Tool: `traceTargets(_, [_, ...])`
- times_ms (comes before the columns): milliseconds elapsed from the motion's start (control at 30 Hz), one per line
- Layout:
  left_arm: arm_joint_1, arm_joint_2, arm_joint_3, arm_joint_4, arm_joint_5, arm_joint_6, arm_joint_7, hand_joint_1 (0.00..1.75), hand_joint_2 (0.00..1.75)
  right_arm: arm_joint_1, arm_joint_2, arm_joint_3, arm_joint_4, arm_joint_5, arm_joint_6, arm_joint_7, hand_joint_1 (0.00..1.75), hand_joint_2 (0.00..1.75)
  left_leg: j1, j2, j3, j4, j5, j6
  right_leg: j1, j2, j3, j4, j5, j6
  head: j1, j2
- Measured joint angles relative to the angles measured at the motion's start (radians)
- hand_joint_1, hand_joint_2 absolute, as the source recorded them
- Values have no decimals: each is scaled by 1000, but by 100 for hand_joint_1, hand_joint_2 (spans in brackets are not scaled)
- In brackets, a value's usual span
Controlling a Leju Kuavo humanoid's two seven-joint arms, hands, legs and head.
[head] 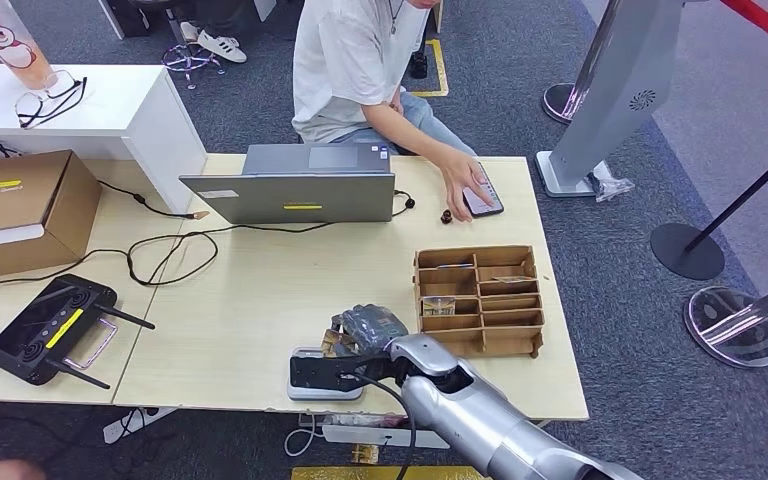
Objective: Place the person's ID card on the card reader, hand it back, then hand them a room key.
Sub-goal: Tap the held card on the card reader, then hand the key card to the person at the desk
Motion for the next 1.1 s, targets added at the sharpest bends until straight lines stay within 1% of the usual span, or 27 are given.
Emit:
traceTargets(467, [0, 1, 0, 0, 0, 0, 0, 0, 0, 0, 13, 1, 21, 13, -12, -7, 175, 175, 0, 0, 0, 0, 0, 0, 0, 0, 0, 0, 0, 0, 0, 0])
traceTargets(667, [0, 2, 0, 0, -1, -1, 1, 0, 0, 2, 14, -4, 1, -37, -4, -51, 175, 175, 0, 0, 0, 0, 0, 0, 0, 0, 0, 0, 0, 0, 0, 0])
traceTargets(867, [1, 4, 0, 0, 0, -2, 0, 0, 0, 15, 0, -36, -93, -100, 8, -101, 175, 175, 0, 0, 0, 0, 0, 0, 0, 0, 0, 0, 0, 0, 0, 0])
traceTargets(1100, [0, 4, 0, 0, 0, -2, -10, 0, 0, 43, -40, -102, -271, -173, -3, -184, 175, 175, 0, 0, 0, 0, 0, 0, 0, 0, 0, 0, 0, 0, 0, 0])
